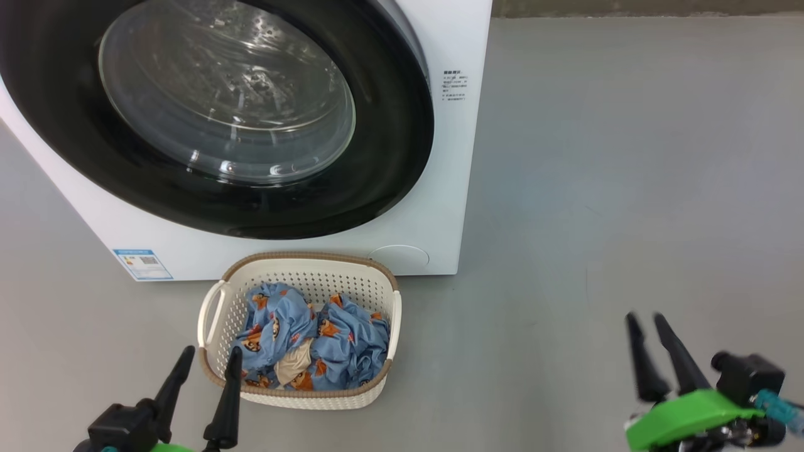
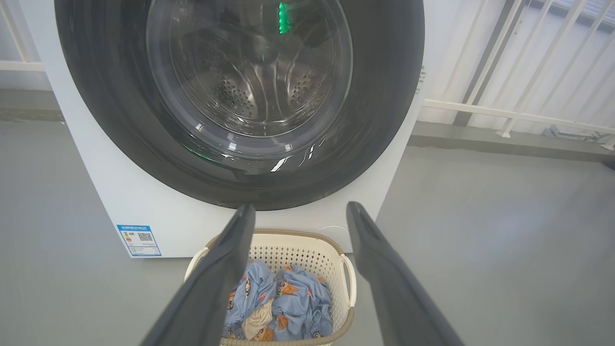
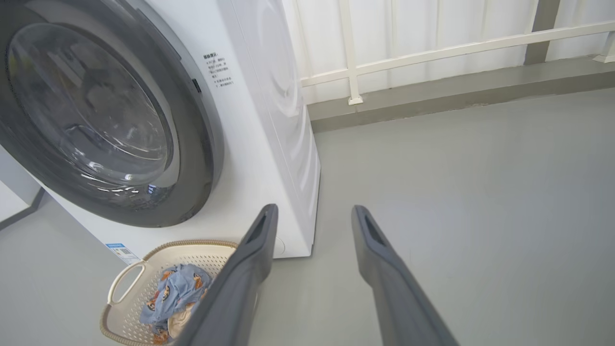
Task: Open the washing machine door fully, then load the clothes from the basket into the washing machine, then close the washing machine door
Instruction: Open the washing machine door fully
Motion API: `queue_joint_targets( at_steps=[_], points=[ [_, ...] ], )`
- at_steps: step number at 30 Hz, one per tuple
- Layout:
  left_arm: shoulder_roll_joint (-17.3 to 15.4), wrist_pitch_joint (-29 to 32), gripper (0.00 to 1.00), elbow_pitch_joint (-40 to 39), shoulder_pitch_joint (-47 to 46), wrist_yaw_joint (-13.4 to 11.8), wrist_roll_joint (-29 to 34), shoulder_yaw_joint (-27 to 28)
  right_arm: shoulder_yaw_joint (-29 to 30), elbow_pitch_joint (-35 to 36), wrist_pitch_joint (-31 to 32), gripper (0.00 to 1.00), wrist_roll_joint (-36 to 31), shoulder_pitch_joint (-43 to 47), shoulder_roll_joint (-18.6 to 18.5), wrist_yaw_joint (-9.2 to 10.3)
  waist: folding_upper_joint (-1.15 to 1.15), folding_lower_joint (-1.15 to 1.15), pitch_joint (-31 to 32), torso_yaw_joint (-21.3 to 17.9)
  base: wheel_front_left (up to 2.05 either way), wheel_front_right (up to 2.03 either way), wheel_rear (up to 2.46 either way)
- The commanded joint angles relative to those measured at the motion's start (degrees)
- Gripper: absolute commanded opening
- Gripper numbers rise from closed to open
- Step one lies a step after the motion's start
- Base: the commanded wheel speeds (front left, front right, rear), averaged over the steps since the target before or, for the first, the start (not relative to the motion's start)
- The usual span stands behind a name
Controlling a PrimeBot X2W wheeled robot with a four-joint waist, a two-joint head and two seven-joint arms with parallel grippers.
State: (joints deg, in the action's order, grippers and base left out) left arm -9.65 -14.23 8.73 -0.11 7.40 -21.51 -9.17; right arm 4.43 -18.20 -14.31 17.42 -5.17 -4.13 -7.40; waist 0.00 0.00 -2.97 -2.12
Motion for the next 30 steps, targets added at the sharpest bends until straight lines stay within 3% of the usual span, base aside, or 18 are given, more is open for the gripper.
queue_joint_targets(
  at_steps=[1, 9, 15, 24, 30],
  points=[
    [-0.56, -0.77, 1.0, -1.28, -1.25, 0.09, -0.11, 1.76, -1.58, 1.66, -0.69, 0.0, 0.99, -2.64, -0.33, -0.09, 0.0, 0.0, -0.03, 0.02, 0.0, 0.0, 0.0],
    [-0.32, -0.77, 1.0, -1.5, -1.99, 0.09, -0.43, 1.31, -0.67, 5.1, -0.69, 0.0, 16.16, -10.59, 0.53, -0.09, 0.0, 0.0, -1.31, 0.14, 0.0, 0.0, 0.0],
    [-0.34, -0.77, 1.0, -1.56, -4.2, 0.09, -0.73, -0.03, -1.52, 8.0, -0.69, 0.0, 31.73, -17.9, 0.8, -0.09, 0.0, 0.0, -3.43, 1.56, 0.0, 0.0, 0.0],
    [0.24, -0.77, 1.0, -1.83, -8.08, 0.09, -1.84, -1.81, -7.4, 7.82, -0.23, 0.0, 54.81, -29.21, -4.85, -0.09, 0.0, 0.0, -8.27, 5.16, 0.0, 0.0, 0.0],
    [1.07, -0.77, 1.0, -1.58, -10.69, 0.09, -2.46, -3.09, -8.17, 3.83, 8.82, 0.0, 69.43, -36.09, -9.57, -0.09, 0.0, 0.0, -11.26, 8.22, 0.0, 0.0, 0.0]
  ],
)
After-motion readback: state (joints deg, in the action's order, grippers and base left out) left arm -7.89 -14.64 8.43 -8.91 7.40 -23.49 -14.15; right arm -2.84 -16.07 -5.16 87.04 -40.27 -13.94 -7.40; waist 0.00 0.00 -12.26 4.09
